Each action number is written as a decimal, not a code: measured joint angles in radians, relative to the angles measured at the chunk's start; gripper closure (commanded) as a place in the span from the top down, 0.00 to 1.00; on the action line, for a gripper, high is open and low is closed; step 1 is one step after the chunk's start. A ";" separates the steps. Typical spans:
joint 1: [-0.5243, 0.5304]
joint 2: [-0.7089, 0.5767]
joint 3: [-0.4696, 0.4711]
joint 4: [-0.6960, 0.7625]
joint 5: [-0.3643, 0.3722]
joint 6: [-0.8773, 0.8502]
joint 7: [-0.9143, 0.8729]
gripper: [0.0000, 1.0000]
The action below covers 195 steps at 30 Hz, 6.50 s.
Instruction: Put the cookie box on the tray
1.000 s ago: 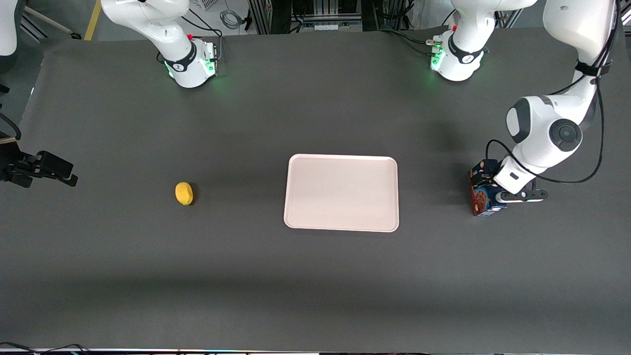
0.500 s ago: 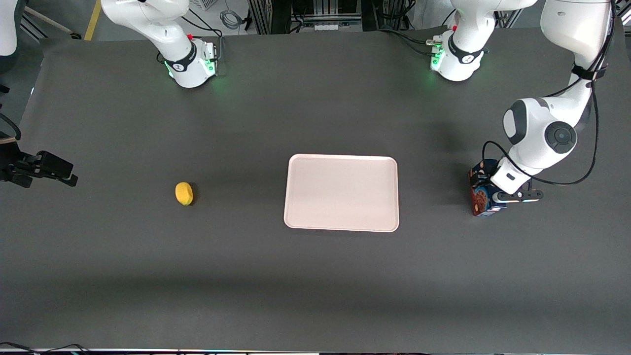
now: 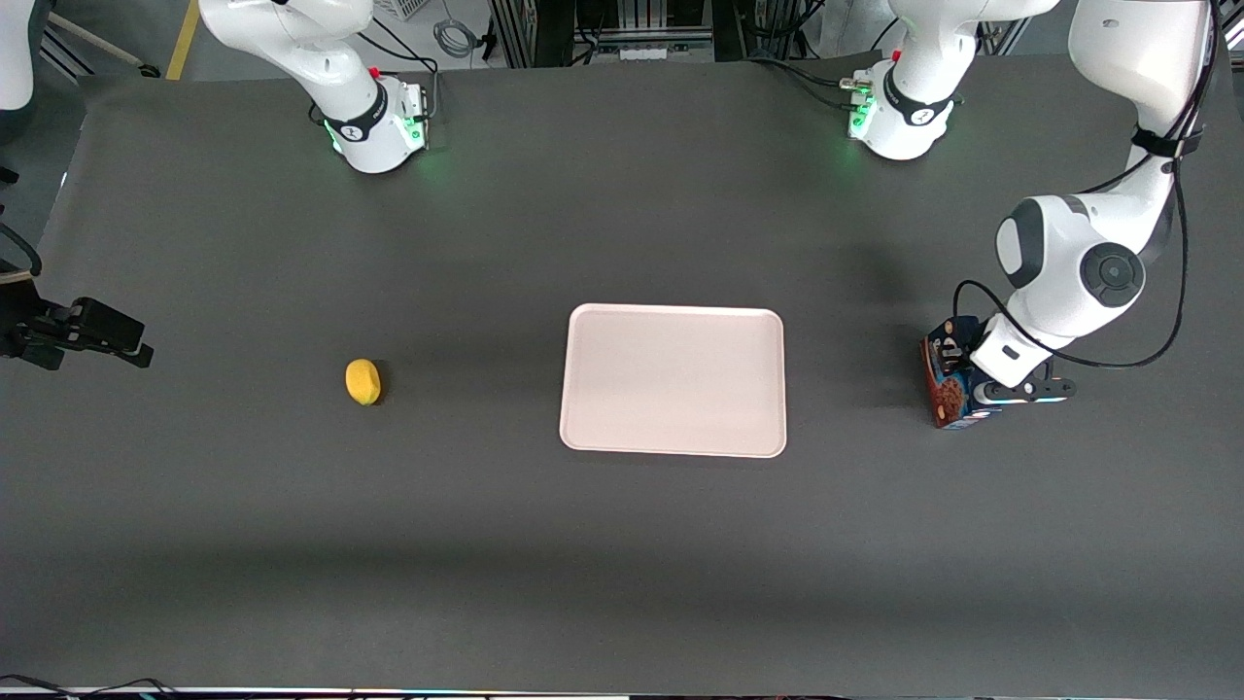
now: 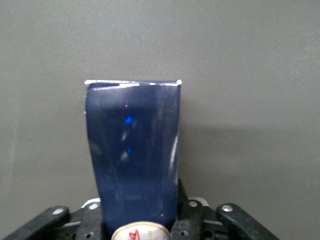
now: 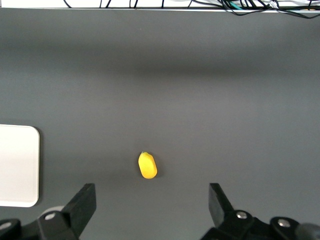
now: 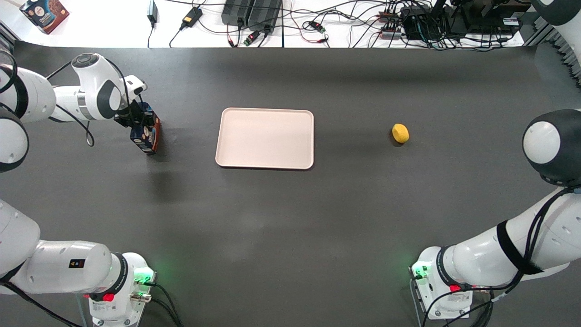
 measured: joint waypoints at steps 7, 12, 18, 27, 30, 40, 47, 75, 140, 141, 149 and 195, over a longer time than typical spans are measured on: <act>0.000 0.000 0.000 0.021 0.000 -0.029 0.000 0.31; -0.001 -0.003 -0.002 0.039 0.000 -0.042 0.000 0.31; -0.004 -0.030 -0.006 0.095 0.000 -0.140 0.000 0.31; -0.017 -0.101 -0.040 0.203 0.000 -0.306 0.000 0.32; -0.019 -0.125 -0.061 0.235 0.000 -0.350 -0.001 0.32; -0.065 -0.169 -0.113 0.325 -0.002 -0.464 -0.100 0.33; -0.123 -0.167 -0.144 0.385 -0.004 -0.519 -0.250 0.33; -0.223 0.059 -0.345 0.421 0.091 -0.373 -0.580 0.34; -0.268 0.207 -0.307 0.413 0.240 -0.159 -0.696 1.00; -0.267 0.201 -0.306 0.414 0.240 -0.160 -0.696 1.00; -0.241 0.139 -0.299 0.449 0.231 -0.246 -0.654 1.00; 0.060 -0.338 -0.109 0.560 0.034 -0.827 -0.058 1.00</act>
